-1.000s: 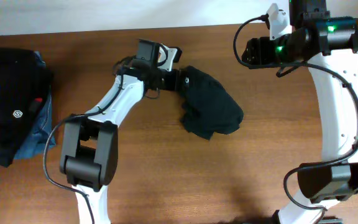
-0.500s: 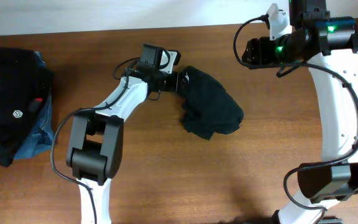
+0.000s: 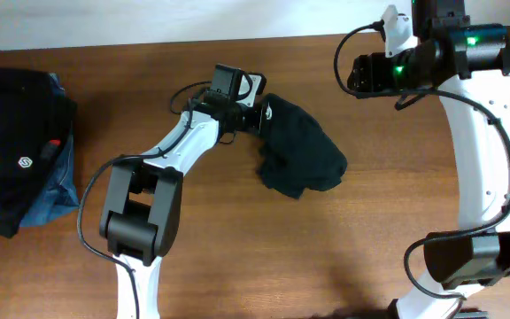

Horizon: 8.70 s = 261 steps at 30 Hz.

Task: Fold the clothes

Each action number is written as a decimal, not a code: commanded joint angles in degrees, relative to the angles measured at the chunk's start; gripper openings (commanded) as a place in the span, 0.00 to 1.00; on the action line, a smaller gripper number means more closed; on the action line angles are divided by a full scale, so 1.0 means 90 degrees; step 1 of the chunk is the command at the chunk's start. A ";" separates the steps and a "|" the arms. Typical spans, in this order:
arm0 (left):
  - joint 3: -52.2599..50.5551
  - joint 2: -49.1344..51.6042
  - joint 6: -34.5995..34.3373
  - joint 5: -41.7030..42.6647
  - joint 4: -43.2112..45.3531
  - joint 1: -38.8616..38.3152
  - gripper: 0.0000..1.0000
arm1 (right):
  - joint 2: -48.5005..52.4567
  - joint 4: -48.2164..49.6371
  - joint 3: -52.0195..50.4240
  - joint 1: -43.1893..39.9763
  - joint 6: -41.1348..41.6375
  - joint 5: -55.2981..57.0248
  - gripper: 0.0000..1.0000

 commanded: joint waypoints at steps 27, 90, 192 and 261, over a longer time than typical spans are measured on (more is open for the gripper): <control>0.1333 -0.3417 0.0675 -0.2273 -0.1239 0.0755 0.01 | 0.0440 -0.0136 -0.0313 -0.0007 -0.0401 -0.0702 0.79; 0.2363 -0.4031 -0.1205 -0.2268 -0.1345 0.0755 0.01 | 0.1654 0.9469 -0.5238 0.2982 -0.2650 0.0092 0.71; 0.1457 0.0219 -0.4180 -0.1870 -0.5406 -0.0287 0.65 | -0.0991 0.5897 -0.5093 0.0206 -0.1362 -0.0765 0.04; 0.2550 0.0289 -0.0454 -0.3534 -0.5858 -0.0189 0.00 | -0.1100 0.5202 -0.4330 0.0168 -0.1370 -0.0831 0.04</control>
